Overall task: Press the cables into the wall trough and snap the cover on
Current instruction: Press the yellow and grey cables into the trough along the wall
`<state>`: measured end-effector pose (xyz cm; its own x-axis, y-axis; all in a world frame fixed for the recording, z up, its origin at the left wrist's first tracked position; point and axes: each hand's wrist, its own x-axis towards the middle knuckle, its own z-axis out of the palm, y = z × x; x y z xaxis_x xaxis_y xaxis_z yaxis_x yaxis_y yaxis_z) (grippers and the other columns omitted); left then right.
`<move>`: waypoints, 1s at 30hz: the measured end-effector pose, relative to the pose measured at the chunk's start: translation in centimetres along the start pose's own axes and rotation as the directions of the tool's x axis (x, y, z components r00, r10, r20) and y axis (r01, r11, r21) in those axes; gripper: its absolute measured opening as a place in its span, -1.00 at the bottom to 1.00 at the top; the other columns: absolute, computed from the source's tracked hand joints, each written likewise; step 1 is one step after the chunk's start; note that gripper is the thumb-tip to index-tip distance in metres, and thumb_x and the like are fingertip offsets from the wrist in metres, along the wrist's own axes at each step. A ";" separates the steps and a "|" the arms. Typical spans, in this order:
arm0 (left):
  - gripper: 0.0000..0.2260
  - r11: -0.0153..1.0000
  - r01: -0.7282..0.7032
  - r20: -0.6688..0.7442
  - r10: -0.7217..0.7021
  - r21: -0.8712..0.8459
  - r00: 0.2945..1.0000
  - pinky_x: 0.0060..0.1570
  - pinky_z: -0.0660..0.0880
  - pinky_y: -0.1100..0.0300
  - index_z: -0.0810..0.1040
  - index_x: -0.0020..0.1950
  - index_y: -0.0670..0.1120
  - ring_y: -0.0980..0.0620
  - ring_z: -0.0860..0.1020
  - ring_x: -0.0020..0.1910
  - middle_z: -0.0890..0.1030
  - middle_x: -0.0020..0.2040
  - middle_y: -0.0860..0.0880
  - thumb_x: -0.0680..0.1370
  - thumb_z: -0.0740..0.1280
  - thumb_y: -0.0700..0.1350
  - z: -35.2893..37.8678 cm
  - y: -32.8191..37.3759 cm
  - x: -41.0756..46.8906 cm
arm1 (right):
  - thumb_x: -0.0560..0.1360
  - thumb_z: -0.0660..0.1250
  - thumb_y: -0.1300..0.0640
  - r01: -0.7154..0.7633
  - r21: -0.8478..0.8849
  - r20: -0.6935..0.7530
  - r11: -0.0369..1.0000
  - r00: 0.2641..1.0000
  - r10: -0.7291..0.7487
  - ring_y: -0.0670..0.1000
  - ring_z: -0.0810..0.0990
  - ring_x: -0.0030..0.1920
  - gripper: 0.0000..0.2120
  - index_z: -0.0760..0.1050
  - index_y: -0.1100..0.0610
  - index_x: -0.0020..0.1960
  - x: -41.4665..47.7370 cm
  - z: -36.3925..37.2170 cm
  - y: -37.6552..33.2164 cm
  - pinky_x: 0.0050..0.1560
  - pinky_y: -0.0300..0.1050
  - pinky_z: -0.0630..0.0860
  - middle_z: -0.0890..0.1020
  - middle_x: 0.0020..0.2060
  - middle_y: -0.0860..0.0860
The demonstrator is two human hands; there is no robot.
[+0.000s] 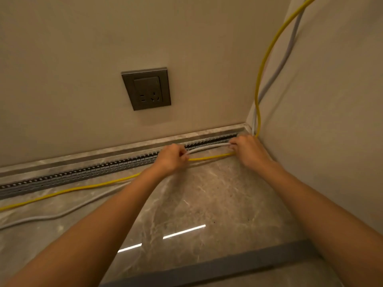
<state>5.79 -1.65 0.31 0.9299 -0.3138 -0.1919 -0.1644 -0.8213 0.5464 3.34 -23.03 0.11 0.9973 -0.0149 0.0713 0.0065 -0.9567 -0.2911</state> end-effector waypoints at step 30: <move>-0.72 0.874 -0.268 -0.121 0.342 0.405 0.932 0.01 0.45 0.01 0.38 0.23 -0.16 -0.15 0.45 0.14 0.46 0.19 -0.17 0.53 0.24 -0.20 3.2 0.5 2.9 | 0.44 0.34 0.08 0.045 -0.207 0.117 0.977 0.993 -0.021 0.17 0.48 0.11 -0.80 0.55 0.17 -0.01 2.4 1.1 3.8 0.08 -0.02 0.38 0.62 0.02 0.18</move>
<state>7.33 -4.44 -2.55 0.8504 -0.5153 0.1066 -0.5260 -0.8270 0.1987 5.83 -26.38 -1.87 0.9986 0.0395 -0.0350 0.0365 -0.9958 -0.0834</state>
